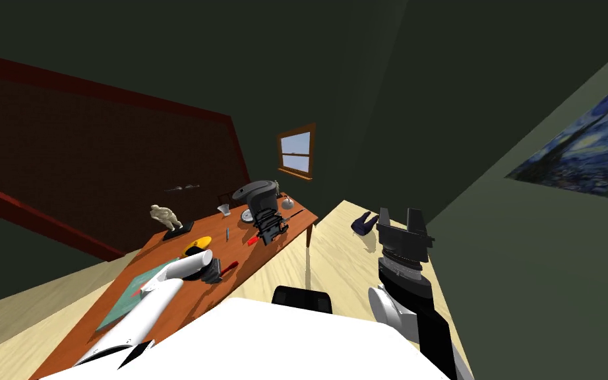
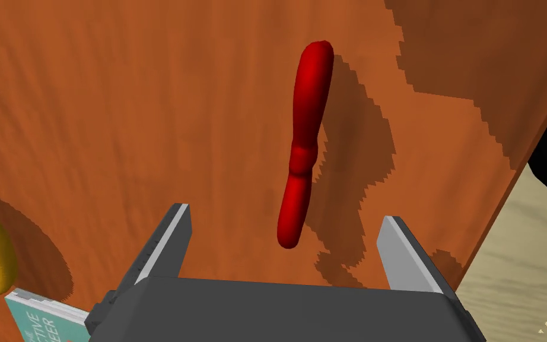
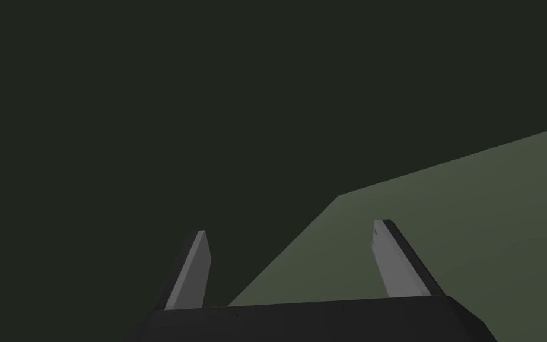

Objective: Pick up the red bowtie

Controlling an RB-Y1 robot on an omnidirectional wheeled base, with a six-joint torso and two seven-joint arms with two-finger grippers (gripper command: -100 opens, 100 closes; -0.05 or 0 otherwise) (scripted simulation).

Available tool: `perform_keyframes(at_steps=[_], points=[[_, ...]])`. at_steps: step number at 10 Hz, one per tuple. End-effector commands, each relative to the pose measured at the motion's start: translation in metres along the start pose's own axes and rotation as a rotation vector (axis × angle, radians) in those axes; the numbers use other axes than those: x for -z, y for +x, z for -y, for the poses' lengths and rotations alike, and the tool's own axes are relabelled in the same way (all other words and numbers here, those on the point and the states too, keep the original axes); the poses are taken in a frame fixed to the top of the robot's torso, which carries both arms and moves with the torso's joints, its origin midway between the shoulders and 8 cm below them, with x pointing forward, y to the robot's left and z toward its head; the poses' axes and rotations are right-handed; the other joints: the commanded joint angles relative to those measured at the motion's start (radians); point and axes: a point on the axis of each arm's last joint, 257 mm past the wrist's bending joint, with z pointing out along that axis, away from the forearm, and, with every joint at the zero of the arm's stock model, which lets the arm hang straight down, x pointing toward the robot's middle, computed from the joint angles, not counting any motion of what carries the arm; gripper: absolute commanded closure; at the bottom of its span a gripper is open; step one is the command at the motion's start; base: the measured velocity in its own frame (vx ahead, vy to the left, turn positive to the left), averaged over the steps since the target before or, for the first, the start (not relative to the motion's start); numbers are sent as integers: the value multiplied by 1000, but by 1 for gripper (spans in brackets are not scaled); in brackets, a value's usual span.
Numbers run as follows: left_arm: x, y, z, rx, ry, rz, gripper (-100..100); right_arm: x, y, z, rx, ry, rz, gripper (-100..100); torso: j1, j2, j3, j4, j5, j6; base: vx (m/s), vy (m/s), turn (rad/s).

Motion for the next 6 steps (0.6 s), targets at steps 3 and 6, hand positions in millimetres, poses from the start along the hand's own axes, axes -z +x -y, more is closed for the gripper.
perform_keyframes(at_steps=[3, 6], points=[[-7, -5, -31, 46, -134, 27, -100, 0, 0, 0, 0, 0, 0, 0, 0, 0, 0, 0, 0, 1, 10, 57, -178], [-8, -5, -50, 71, -214, 42, -100, 0, 0, 0, 0, 0, 0, 0, 1, 0, 0, 0, 0, 0, 4, 64, -132]])
